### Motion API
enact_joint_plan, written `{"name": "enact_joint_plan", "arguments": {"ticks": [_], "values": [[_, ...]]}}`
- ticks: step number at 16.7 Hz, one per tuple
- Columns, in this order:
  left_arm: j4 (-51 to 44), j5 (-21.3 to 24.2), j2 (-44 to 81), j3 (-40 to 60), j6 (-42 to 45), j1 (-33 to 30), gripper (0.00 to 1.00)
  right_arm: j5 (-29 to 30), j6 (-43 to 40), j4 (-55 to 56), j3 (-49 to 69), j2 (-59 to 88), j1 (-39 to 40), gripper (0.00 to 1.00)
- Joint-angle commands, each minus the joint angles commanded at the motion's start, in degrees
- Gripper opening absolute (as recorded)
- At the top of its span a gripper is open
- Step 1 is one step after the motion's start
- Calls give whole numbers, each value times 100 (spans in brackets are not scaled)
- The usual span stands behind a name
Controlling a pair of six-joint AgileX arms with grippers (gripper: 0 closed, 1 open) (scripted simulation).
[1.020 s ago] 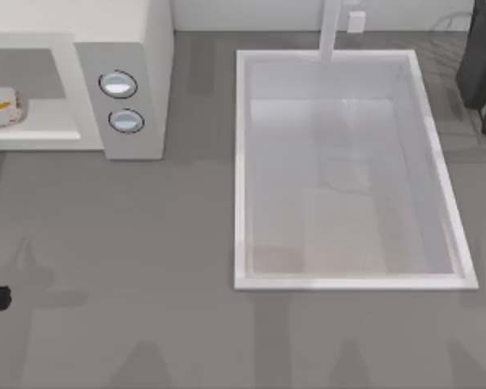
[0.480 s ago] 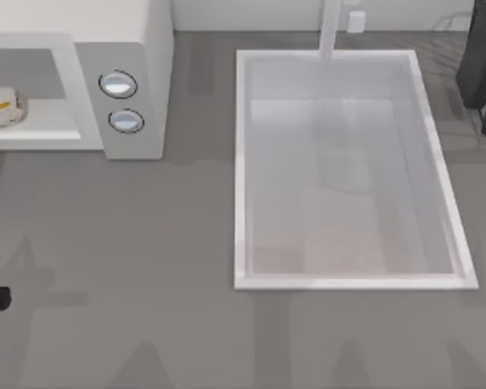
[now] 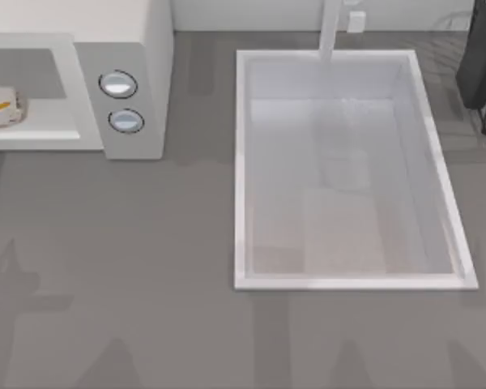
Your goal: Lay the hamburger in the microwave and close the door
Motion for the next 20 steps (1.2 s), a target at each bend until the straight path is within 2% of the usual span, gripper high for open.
{"name": "enact_joint_plan", "arguments": {"ticks": [2,8,16,20], "values": [[53,220,-8,-61,0,220,0,0,0,0,0,0,0,100],[59,337,102,100,3,355,0,0,0,0,0,0,0,100],[118,1725,581,529,-7,1743,0,0,0,0,0,0,0,100],[124,1916,648,589,-6,1933,0,0,0,0,0,0,0,100]]}}
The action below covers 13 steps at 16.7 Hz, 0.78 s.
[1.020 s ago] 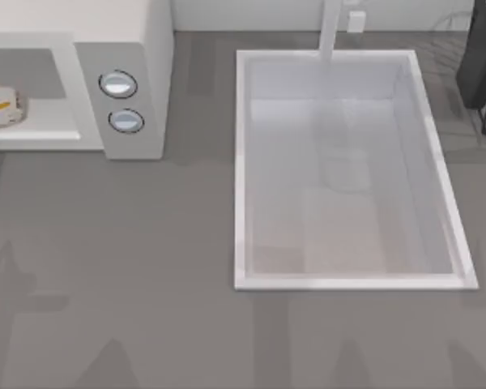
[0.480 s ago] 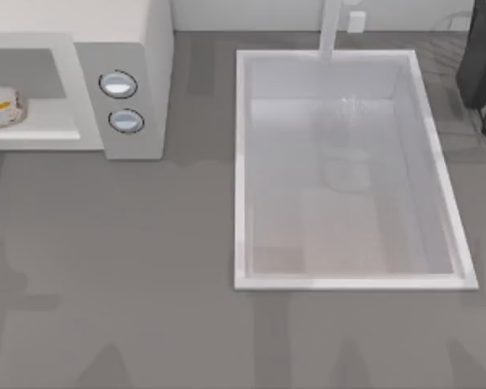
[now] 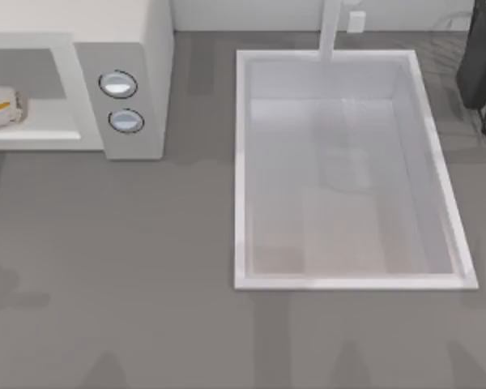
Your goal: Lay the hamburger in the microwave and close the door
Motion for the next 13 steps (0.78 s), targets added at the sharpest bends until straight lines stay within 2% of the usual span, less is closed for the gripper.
{"name": "enact_joint_plan", "arguments": {"ticks": [13], "values": [[-92,50,-248,-192,62,90,0,0,0,0,0,0,0,100]]}}
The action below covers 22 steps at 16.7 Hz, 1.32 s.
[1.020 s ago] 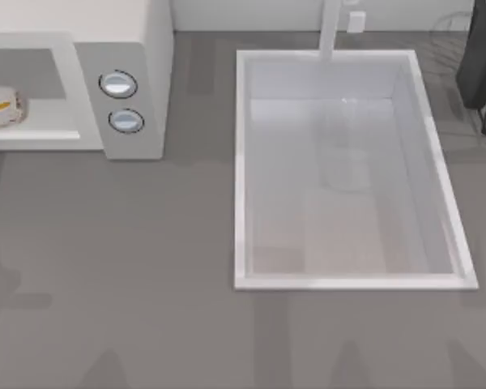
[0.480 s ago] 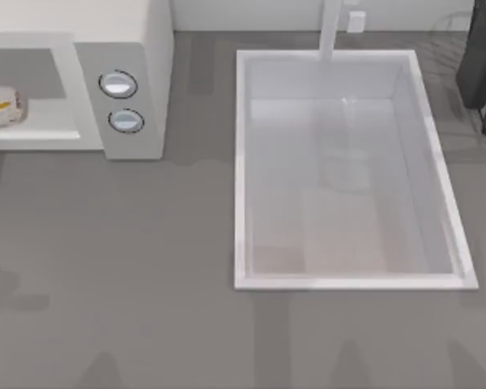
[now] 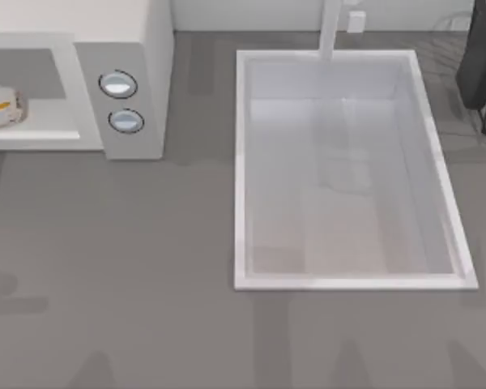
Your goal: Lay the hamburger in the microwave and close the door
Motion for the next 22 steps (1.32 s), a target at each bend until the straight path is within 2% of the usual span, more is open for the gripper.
{"name": "enact_joint_plan", "arguments": {"ticks": [3,6,10,13,18,22], "values": [[-319,105,553,536,496,471,0,0,0,0,0,0,0,100],[-883,264,1653,1529,1318,1185,0,0,0,0,0,0,0,100],[-1882,478,3857,3240,2609,2116,0,0,0,0,0,0,0,100],[-2702,587,5682,4588,3518,2590,0,0,0,0,0,0,0,100],[-3909,626,8170,6510,4639,2815,0,0,0,0,0,0,0,100],[-4512,592,9274,7468,5088,2704,0,0,0,0,0,0,0,100]]}}
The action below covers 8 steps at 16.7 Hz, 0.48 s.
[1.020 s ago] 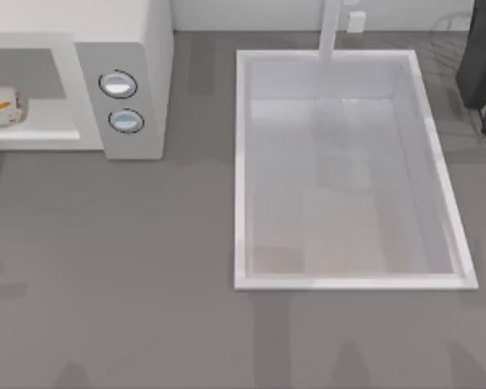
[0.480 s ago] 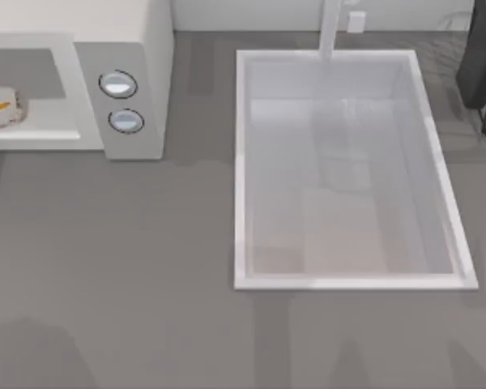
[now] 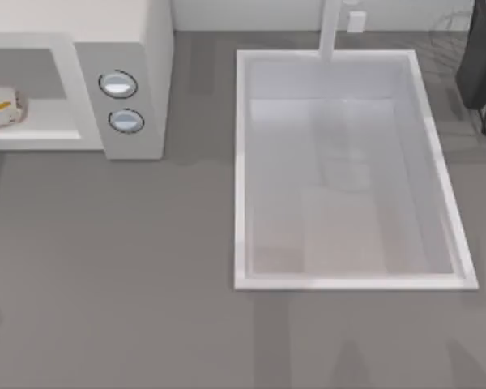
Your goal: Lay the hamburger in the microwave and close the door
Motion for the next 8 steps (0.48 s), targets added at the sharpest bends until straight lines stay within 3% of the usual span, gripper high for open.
{"name": "enact_joint_plan", "arguments": {"ticks": [8], "values": [[-15,-17,244,88,73,-29,0,0,0,0,0,0,0,100]]}}
